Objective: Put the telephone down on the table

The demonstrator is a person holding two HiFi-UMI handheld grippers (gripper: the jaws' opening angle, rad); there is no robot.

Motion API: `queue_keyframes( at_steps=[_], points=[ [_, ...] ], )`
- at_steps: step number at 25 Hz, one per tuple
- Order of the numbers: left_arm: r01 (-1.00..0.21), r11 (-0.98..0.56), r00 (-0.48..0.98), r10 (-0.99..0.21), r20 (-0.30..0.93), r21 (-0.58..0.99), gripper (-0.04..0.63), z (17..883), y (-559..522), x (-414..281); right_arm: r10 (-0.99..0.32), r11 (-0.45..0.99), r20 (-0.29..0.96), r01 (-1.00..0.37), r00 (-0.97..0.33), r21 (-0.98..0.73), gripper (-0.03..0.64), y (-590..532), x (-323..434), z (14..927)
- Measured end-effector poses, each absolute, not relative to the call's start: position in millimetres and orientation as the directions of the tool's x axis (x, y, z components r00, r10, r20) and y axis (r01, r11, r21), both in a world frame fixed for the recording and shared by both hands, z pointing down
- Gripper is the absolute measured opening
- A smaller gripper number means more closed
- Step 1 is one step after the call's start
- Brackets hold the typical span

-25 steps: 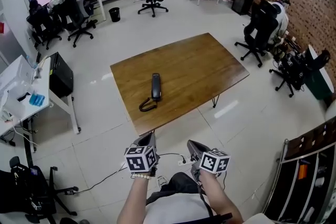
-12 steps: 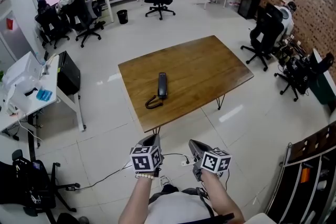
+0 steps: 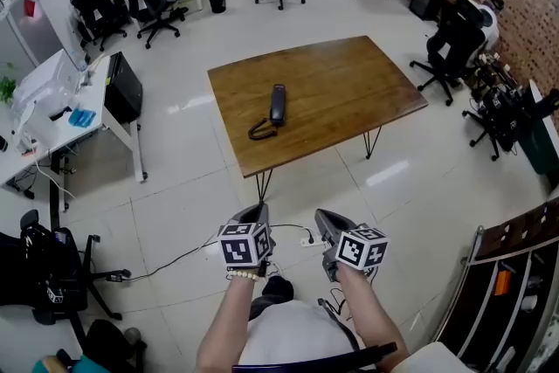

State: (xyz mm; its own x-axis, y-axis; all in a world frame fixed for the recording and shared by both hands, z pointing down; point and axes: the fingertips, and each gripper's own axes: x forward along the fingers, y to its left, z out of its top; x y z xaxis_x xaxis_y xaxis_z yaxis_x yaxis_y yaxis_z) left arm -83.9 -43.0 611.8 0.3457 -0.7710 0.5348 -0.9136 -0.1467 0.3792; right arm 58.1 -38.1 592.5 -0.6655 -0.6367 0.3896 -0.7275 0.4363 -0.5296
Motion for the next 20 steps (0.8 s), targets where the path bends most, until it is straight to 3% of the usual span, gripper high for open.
queue_keyframes(
  at_steps=[20],
  points=[
    [-0.920, -0.164, 0.338, -0.791, 0.510, 0.356, 0.008, 596, 43, -80, -0.644, 0.465, 0.348, -0.709, -0.682, -0.530, 0.009, 44, 54, 579]
  ],
)
